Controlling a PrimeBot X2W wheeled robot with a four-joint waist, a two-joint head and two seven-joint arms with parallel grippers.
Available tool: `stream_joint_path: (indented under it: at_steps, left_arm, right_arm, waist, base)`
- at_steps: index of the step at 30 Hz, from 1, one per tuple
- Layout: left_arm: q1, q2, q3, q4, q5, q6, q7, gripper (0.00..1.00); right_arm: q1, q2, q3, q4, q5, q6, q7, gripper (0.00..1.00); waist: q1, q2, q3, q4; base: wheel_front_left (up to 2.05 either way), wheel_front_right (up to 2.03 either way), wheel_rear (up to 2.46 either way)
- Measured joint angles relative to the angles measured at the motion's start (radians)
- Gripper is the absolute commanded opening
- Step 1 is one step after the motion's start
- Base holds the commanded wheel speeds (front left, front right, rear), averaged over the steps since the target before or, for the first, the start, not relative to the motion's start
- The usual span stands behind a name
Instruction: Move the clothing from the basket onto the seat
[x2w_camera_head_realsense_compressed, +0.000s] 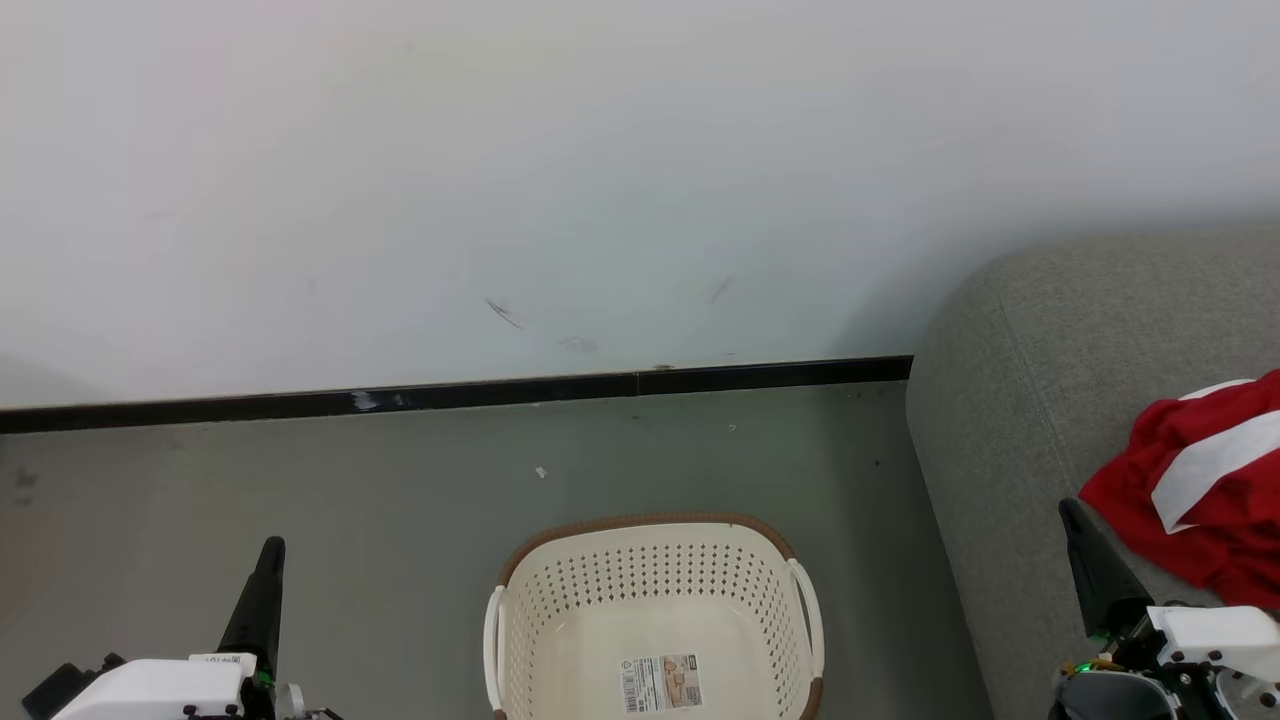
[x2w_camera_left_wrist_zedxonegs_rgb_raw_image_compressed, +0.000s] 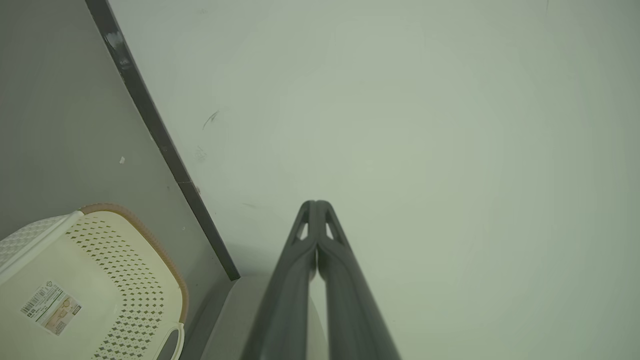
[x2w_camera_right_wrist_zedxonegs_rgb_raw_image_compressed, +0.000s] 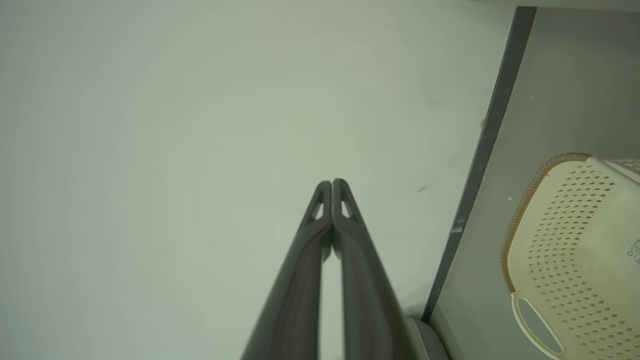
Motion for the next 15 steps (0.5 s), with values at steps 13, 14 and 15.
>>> stream_joint_path:
  at_steps: [13,14,15]
  left_arm:
    - [0.000,-0.001,0.000,0.001,0.000,0.000,0.000,0.00]
    - [0.000,-0.001,0.000,0.001,0.000,0.000,0.000,0.00]
    - [0.000,-0.001,0.000,0.001,0.000,0.000,0.000,0.00]
  right_arm:
    - [-0.017,-0.001,0.000,0.009,0.000,0.000,0.000,0.00]
    - [-0.016,-0.001,0.000,0.009,0.000,0.000,0.000,0.00]
    - [-0.016,-0.001,0.000,0.010,0.000,0.000,0.000,0.00]
  waist:
    - [-0.0001,0.0000,0.000,0.000]
    - [-0.0001,0.0000,0.000,0.000]
    - [-0.0001,0.0000,0.000,0.000]
  base:
    - [0.00,0.00,0.00]
    - [0.00,0.00,0.00]
    - [0.00,0.00,0.00]
